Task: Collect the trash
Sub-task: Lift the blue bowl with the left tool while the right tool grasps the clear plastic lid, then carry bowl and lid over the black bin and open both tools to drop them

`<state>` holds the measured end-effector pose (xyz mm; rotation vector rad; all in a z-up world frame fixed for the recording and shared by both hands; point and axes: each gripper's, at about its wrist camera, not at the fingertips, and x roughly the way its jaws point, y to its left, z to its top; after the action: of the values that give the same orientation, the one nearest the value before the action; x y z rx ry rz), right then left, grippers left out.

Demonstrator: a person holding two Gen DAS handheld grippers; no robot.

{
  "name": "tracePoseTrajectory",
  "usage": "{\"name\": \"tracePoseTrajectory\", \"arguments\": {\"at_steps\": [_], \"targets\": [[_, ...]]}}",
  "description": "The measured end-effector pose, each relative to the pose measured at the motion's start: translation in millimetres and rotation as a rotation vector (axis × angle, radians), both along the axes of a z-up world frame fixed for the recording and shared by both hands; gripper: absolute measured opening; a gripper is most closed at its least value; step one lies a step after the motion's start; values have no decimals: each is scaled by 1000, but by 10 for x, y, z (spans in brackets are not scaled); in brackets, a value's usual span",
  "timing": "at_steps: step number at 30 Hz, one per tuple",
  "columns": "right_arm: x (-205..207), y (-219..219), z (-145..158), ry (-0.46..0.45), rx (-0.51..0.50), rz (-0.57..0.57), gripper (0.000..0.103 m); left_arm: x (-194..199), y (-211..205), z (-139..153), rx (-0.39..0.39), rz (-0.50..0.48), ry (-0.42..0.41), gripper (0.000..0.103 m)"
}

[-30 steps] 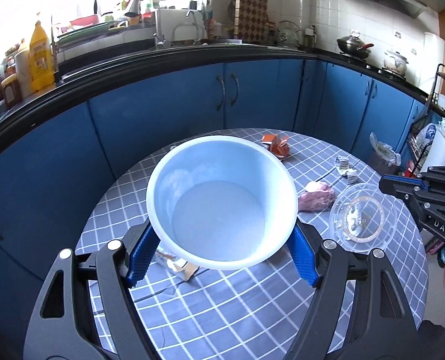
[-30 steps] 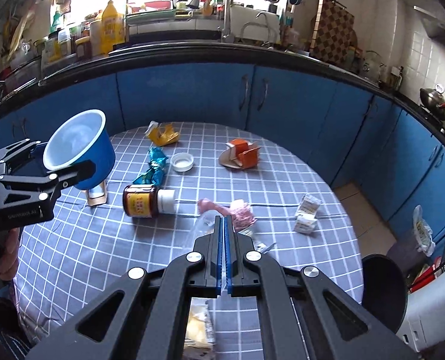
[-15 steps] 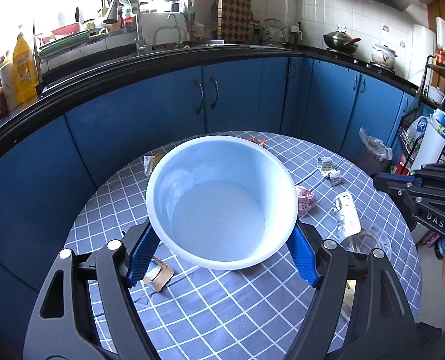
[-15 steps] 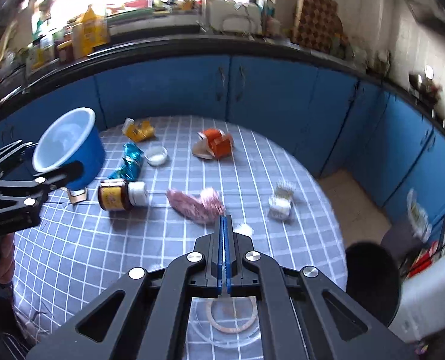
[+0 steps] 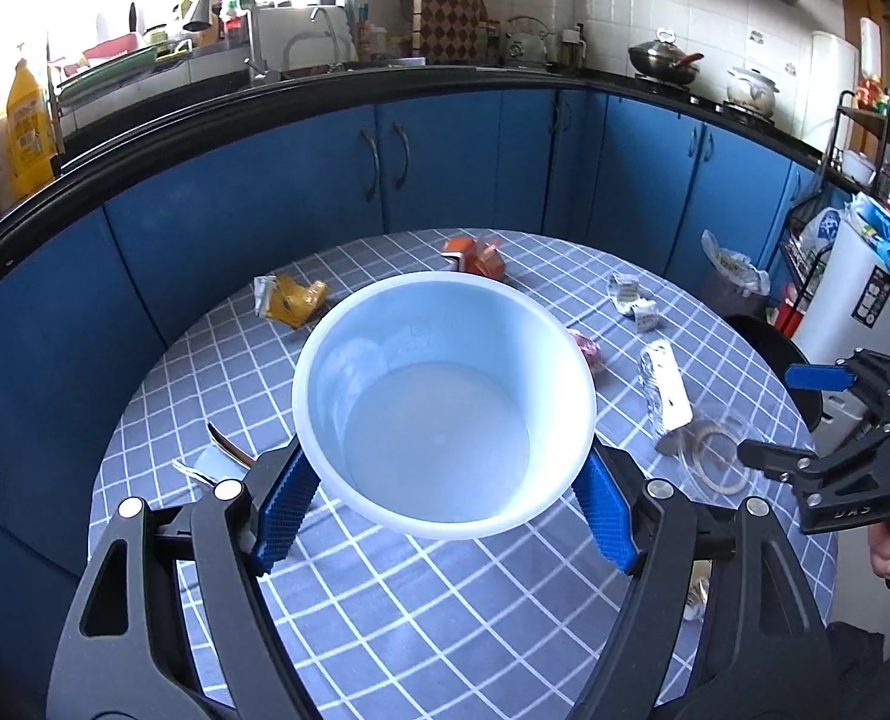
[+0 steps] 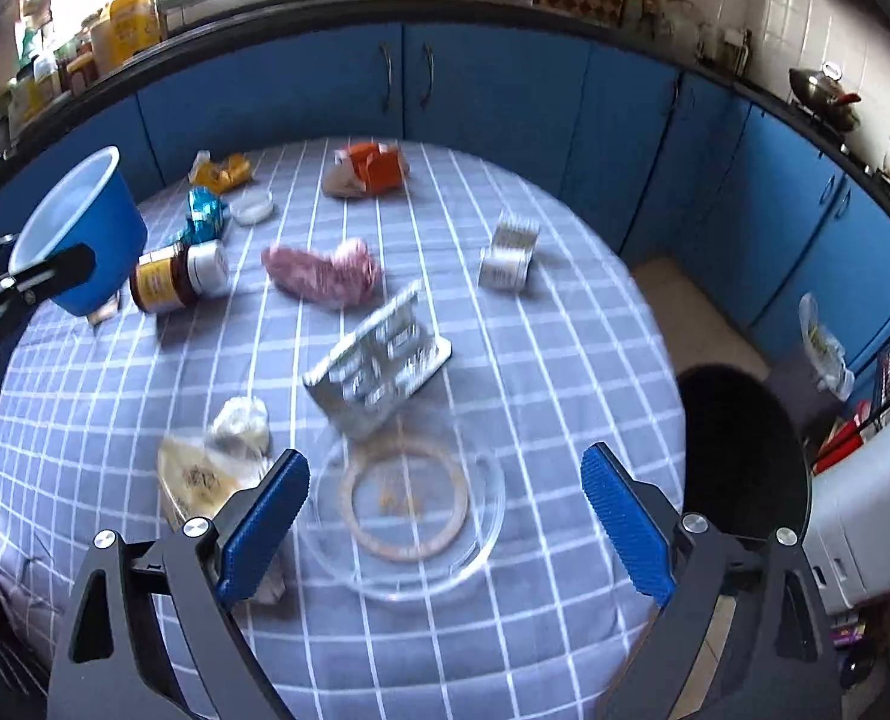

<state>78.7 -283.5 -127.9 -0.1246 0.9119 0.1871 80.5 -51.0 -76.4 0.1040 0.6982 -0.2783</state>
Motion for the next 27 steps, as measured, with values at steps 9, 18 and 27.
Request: {"name": "tracePoseTrajectory", "arguments": {"at_steps": [9, 18, 27], "targets": [[-3, 165, -199, 55, 44, 34, 90, -65, -32, -40, 4, -1, 14, 76], [50, 173, -263, 49, 11, 5, 90, -89, -48, -52, 10, -6, 15, 76], [50, 34, -205, 47, 8, -30, 85, -94, -117, -68, 19, -25, 17, 76]]}}
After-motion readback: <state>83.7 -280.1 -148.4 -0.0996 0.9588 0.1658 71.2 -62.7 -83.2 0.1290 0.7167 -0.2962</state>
